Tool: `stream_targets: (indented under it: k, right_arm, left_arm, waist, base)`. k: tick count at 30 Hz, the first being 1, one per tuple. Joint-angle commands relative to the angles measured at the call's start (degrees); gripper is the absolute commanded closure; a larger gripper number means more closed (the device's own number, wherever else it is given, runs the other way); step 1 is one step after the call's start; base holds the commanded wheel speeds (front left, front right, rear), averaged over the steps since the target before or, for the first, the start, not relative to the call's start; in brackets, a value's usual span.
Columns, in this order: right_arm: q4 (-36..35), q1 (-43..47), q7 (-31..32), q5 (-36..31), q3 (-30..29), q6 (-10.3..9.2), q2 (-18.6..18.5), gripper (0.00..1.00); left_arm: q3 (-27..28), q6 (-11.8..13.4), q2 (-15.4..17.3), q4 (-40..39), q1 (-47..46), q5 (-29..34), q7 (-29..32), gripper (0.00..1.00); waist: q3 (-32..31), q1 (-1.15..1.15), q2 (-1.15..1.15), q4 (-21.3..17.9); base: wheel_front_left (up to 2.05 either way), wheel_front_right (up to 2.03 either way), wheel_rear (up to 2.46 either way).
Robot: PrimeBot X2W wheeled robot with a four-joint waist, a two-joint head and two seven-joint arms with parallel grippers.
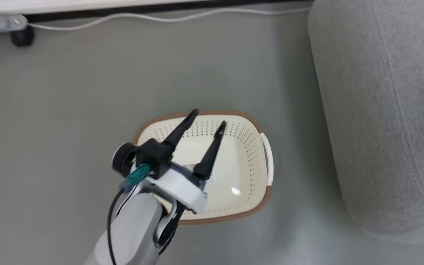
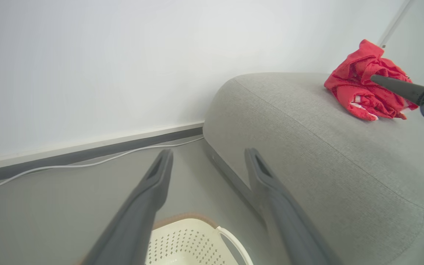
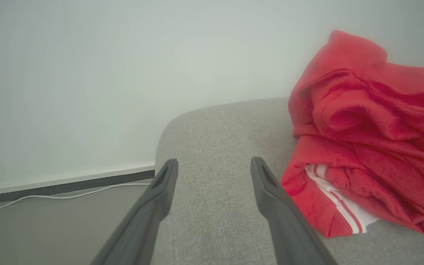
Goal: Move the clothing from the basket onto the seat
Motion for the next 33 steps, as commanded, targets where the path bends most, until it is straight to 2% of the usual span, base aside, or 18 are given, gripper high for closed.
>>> stream_targets:
  k: [1, 9, 17, 26, 33]
  right_arm:
    - [-1.8, 2.0, -0.3, 0.5, 1.0, 0.16, -1.0, 0.00]
    - [-6.2, 6.5, -0.3, -0.8, 3.2, 0.16, 1.3, 0.00]
    - [-8.8, 11.0, -0.3, -2.4, 3.6, 0.16, 6.1, 0.00]
    - [-11.4, 16.7, -0.3, -4.7, 5.4, 0.16, 10.7, 0.00]
    - [-12.0, 20.2, -0.3, -6.1, 7.7, 0.16, 12.0, 0.00]
  left_arm:
    - [2.3, 0.4, 0.3, -1.4, 1.1, 0.5, -0.3, 0.00]
    - [11.3, 2.2, 0.3, -1.4, 8.4, 2.7, -0.3, 0.00]
    - [19.4, 3.3, 0.3, -1.9, 14.3, 5.3, -0.3, 0.00]
    - [25.5, 4.2, 0.3, -2.7, 20.7, 8.4, -0.3, 0.00]
    - [27.8, 4.2, 0.3, -4.2, 24.1, 9.5, -0.3, 0.00]
  waist:
    - [-3.0, 0.00, 0.00, 2.3]
    - [-9.7, 0.00, 0.00, 6.1]
    - [-16.2, 0.00, 0.00, 8.5]
    - [-22.0, 0.00, 0.00, 9.5]
    - [-24.3, 0.00, 0.00, 9.5]
  base:
    - [0.00, 0.00, 0.00]
    - [0.00, 0.00, 0.00]
    - [0.00, 0.00, 0.00]
    - [0.00, 0.00, 0.00]
    - [0.00, 0.00, 0.00]
